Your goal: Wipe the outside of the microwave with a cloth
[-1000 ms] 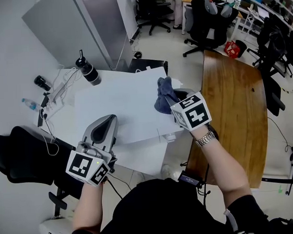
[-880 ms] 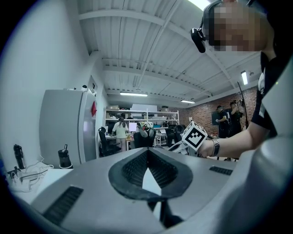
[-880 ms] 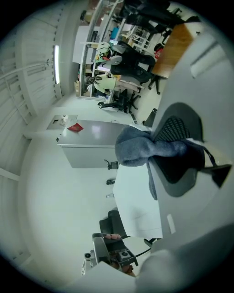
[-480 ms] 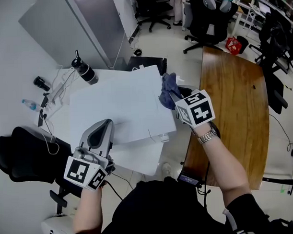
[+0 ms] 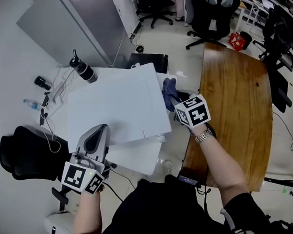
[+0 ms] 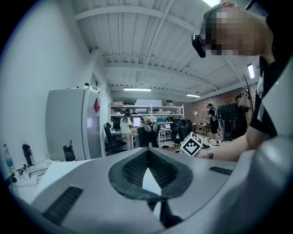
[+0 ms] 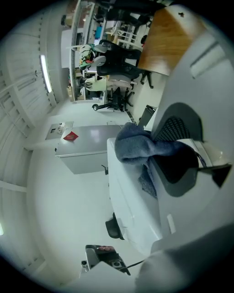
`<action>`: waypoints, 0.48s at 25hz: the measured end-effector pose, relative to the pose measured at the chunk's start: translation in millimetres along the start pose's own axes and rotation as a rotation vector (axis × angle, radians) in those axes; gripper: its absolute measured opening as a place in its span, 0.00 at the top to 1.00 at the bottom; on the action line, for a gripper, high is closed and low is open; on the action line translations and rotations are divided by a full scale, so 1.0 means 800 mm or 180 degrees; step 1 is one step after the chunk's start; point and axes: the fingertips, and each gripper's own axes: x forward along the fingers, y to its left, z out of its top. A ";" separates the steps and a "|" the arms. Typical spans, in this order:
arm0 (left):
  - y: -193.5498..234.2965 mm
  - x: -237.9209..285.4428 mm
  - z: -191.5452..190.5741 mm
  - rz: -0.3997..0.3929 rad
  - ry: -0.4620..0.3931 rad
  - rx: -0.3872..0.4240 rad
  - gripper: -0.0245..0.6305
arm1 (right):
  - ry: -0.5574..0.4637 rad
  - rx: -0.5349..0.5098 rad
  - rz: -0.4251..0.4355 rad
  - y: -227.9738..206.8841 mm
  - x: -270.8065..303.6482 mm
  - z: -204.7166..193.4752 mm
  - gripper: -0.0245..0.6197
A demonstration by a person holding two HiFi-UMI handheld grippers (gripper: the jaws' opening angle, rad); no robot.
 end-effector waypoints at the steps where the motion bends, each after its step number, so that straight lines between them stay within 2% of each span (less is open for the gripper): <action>1: -0.001 0.000 -0.001 0.0009 0.0013 0.0000 0.96 | 0.0005 -0.0004 0.0010 -0.001 0.004 -0.006 0.84; 12: -0.002 -0.007 -0.010 0.0123 0.0081 -0.0012 0.96 | 0.0298 0.0011 0.0049 -0.013 0.052 -0.077 0.84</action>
